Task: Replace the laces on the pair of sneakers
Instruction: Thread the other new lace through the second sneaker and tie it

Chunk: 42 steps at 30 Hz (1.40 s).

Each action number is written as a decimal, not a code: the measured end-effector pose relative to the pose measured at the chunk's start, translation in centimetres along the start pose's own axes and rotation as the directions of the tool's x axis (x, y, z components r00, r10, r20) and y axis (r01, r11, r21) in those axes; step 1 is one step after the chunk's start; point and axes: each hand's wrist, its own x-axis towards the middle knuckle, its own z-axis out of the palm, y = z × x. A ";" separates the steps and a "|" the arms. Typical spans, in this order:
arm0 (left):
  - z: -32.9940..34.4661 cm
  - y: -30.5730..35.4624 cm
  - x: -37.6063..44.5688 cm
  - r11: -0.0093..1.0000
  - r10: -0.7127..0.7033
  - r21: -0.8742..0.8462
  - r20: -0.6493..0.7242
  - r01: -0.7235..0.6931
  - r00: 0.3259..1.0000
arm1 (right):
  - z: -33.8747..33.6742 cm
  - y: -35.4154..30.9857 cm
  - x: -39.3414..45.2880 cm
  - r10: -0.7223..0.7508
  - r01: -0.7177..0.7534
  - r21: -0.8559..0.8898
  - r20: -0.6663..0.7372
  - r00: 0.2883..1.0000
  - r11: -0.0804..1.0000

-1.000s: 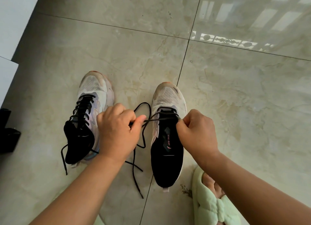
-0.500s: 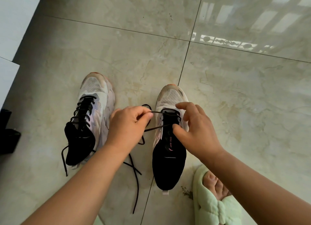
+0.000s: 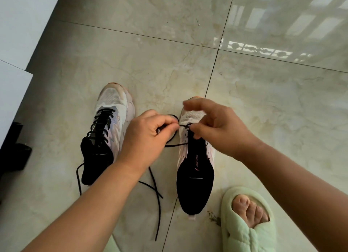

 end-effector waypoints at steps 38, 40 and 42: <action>-3.2 -3.8 -0.5 0.994 -0.094 0.047 -0.106 0.099 0.990 | -1.4 2.6 -0.1 -0.115 -0.167 -0.571 -0.425 0.898 0.804; -2.9 -3.5 -0.5 0.993 -0.104 0.046 -0.104 0.110 0.989 | -1.1 1.8 -0.1 -0.060 -0.229 -0.661 -0.384 0.922 0.714; -2.2 -2.3 -0.3 0.996 -0.072 0.036 -0.103 0.076 0.992 | -0.3 0.4 -0.4 -0.102 -0.203 -0.783 -0.320 0.942 0.587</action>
